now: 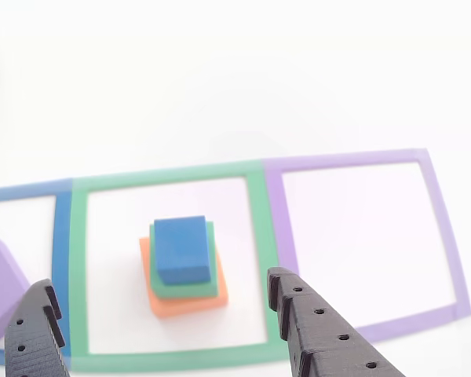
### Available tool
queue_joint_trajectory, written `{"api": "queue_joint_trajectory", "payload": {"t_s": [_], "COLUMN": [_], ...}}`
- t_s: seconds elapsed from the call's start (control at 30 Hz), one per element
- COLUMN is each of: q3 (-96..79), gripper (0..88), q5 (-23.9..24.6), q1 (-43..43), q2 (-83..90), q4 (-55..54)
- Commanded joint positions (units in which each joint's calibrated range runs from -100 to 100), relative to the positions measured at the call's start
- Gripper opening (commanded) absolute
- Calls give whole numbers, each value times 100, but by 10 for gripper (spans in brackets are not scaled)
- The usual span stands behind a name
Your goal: Tower of hanoi
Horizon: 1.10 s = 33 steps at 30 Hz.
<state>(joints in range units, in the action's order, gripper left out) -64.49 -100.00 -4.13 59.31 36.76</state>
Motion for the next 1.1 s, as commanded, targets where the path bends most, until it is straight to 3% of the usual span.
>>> {"api": "queue_joint_trajectory", "payload": {"t_s": [0.0,0.23,0.53,1.07], "q3": [-525,-1425,-1843,-1906], "gripper": [314,319,319,305], "q5": [0,0,0,0], "q1": [112,74,188,219], "q2": [-194,-1067,-2205,-3928], "q4": [-1527,-3793,-5558,-7346]}}
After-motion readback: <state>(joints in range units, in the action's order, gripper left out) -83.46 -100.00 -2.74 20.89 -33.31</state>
